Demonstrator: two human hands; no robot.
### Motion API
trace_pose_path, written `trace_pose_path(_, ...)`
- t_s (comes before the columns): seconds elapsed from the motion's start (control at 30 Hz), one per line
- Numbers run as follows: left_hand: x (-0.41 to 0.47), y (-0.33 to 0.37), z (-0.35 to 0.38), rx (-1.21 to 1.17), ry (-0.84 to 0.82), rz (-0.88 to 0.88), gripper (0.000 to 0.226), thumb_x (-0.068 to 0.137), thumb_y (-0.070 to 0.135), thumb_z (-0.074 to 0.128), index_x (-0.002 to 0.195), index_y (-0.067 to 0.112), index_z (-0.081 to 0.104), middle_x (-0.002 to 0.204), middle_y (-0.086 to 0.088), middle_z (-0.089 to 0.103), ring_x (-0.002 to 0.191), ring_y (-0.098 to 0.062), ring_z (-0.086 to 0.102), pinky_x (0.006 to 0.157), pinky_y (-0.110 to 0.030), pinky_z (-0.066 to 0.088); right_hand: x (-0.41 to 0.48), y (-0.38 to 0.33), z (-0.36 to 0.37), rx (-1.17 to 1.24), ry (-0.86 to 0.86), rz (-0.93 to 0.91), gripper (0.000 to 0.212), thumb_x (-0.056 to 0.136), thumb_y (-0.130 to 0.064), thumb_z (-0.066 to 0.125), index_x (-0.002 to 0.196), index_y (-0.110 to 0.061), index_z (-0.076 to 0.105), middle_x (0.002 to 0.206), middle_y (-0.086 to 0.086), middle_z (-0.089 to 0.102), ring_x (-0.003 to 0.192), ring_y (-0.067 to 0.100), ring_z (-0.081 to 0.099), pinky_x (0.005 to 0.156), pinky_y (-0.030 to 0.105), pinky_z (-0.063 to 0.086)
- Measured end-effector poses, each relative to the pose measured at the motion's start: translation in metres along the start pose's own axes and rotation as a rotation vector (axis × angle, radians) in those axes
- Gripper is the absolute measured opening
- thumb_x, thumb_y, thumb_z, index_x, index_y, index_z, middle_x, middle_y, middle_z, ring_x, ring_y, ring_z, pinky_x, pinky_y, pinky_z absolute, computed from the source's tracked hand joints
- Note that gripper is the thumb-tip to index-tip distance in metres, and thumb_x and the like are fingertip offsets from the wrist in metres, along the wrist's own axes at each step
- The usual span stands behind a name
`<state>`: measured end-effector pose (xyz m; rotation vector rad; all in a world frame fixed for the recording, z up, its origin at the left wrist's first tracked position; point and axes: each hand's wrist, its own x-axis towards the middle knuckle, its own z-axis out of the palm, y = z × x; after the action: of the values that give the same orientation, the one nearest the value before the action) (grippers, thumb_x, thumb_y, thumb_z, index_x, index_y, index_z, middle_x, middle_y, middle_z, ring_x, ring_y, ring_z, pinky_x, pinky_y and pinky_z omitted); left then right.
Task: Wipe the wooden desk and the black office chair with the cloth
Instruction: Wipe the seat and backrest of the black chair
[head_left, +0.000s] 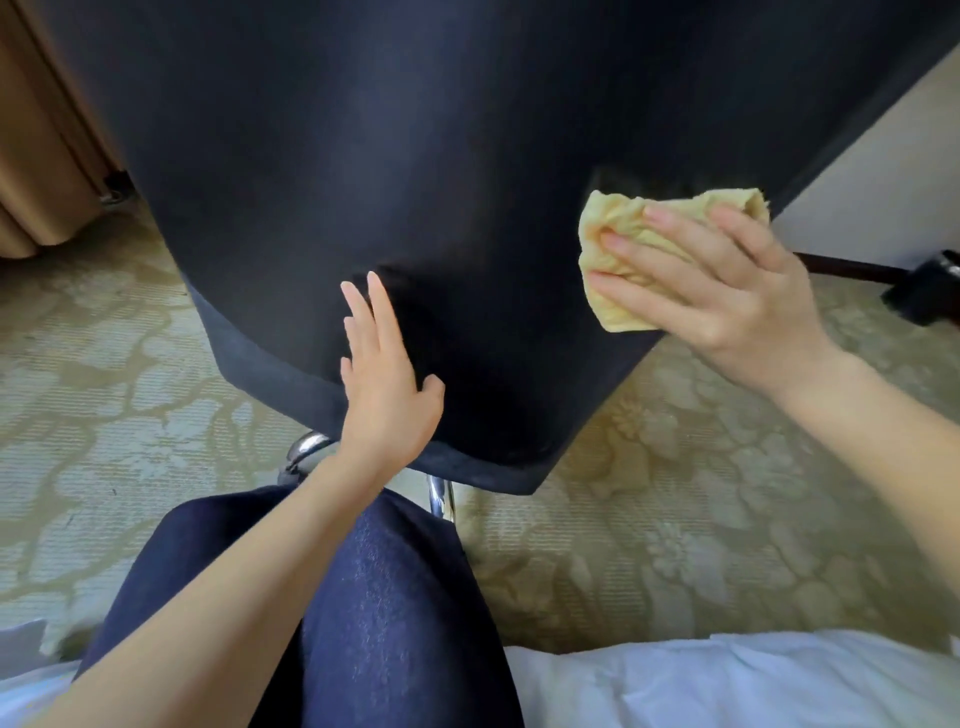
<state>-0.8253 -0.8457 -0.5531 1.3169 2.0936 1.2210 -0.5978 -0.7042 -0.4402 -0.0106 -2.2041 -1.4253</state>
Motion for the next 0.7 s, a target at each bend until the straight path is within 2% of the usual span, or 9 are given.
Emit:
trace_pose_path(0.1, -0.002, 0.023, 0.006, -0.103, -0.023, 0.109, 0.105, 0.085, -0.001, 0.053, 0.145, 0.036, -0.025, 0.152, 0.001, -0.035, 0.147, -0.027, -0.001, 0.114, -0.053, 0.023, 0.007, 0.005, 0.000, -0.056, 0.100, 0.126, 0.037, 0.085, -0.008, 0.071, 0.118, -0.026, 0.068, 0.126, -0.002, 0.061, 0.119, 0.019, 0.052, 0.103, 0.036, 0.033)
trace_pose_path(0.17, 0.002, 0.030, 0.007, -0.093, -0.056, 0.114, 0.106, 0.086, 0.000, 0.052, 0.143, 0.038, -0.029, 0.149, -0.001, -0.040, 0.147, -0.032, -0.003, 0.112, -0.051, 0.027, 0.002, -0.005, 0.002, -0.041, 0.124, 0.219, 0.040, 0.086, -0.005, 0.069, 0.120, -0.026, 0.066, 0.127, -0.002, 0.059, 0.121, 0.021, 0.049, 0.106, 0.037, 0.030)
trace_pose_path(0.23, 0.005, 0.031, 0.007, -0.037, -0.068, 0.092, 0.105, 0.087, 0.001, 0.052, 0.142, 0.036, -0.031, 0.149, -0.002, -0.040, 0.146, -0.038, -0.001, 0.114, -0.055, 0.021, -0.009, -0.025, 0.007, 0.002, 0.116, 0.289, 0.041, 0.087, -0.001, 0.066, 0.121, -0.024, 0.065, 0.128, 0.000, 0.057, 0.121, 0.023, 0.046, 0.108, 0.038, 0.026)
trace_pose_path(0.3, 0.005, 0.031, 0.009, 0.031, -0.049, 0.086, 0.105, 0.087, 0.001, 0.052, 0.143, 0.033, -0.030, 0.152, -0.002, -0.036, 0.145, -0.038, 0.005, 0.116, -0.057, 0.008, -0.023, -0.048, 0.013, 0.047, 0.086, 0.333, 0.041, 0.090, 0.003, 0.061, 0.122, -0.023, 0.065, 0.129, -0.001, 0.055, 0.122, 0.023, 0.045, 0.109, 0.038, 0.025)
trace_pose_path(0.4, 0.006, 0.033, 0.011, 0.055, -0.027, 0.085, 0.104, 0.087, 0.000, 0.052, 0.144, 0.030, -0.029, 0.153, -0.005, -0.034, 0.146, -0.037, 0.005, 0.116, -0.055, 0.006, -0.046, -0.088, 0.021, 0.177, 0.016, 0.358, 0.043, 0.091, 0.005, 0.058, 0.126, -0.020, 0.059, 0.134, -0.002, 0.050, 0.125, 0.021, 0.044, 0.109, 0.038, 0.027)
trace_pose_path(0.53, 0.008, 0.034, 0.010, 0.044, -0.036, 0.096, 0.104, 0.087, -0.002, 0.051, 0.144, 0.031, -0.029, 0.152, -0.006, -0.036, 0.144, -0.042, 0.003, 0.112, -0.056, 0.024, -0.075, -0.137, 0.026, 0.404, -0.166, 0.345, 0.040, 0.088, 0.008, 0.056, 0.120, -0.014, 0.065, 0.136, 0.000, 0.052, 0.128, 0.019, 0.044, 0.113, 0.035, 0.025)
trace_pose_path(0.6, 0.007, 0.034, 0.008, 0.034, -0.043, 0.113, 0.103, 0.087, -0.005, 0.050, 0.144, 0.030, -0.028, 0.152, -0.007, -0.036, 0.145, -0.038, -0.002, 0.111, -0.053, 0.027, -0.085, -0.157, 0.026, 0.491, -0.259, 0.307, 0.036, 0.089, 0.006, 0.053, 0.117, -0.011, 0.067, 0.134, 0.001, 0.056, 0.128, 0.020, 0.047, 0.113, 0.035, 0.026)
trace_pose_path(0.7, 0.006, 0.031, 0.005, 0.035, -0.063, 0.116, 0.104, 0.087, -0.006, 0.050, 0.144, 0.033, -0.029, 0.152, -0.005, -0.035, 0.145, -0.039, 0.002, 0.108, -0.053, 0.032, -0.094, -0.180, 0.025, 0.575, -0.373, 0.264, 0.031, 0.090, 0.000, 0.049, 0.114, -0.007, 0.068, 0.132, 0.004, 0.057, 0.124, 0.020, 0.053, 0.110, 0.038, 0.034)
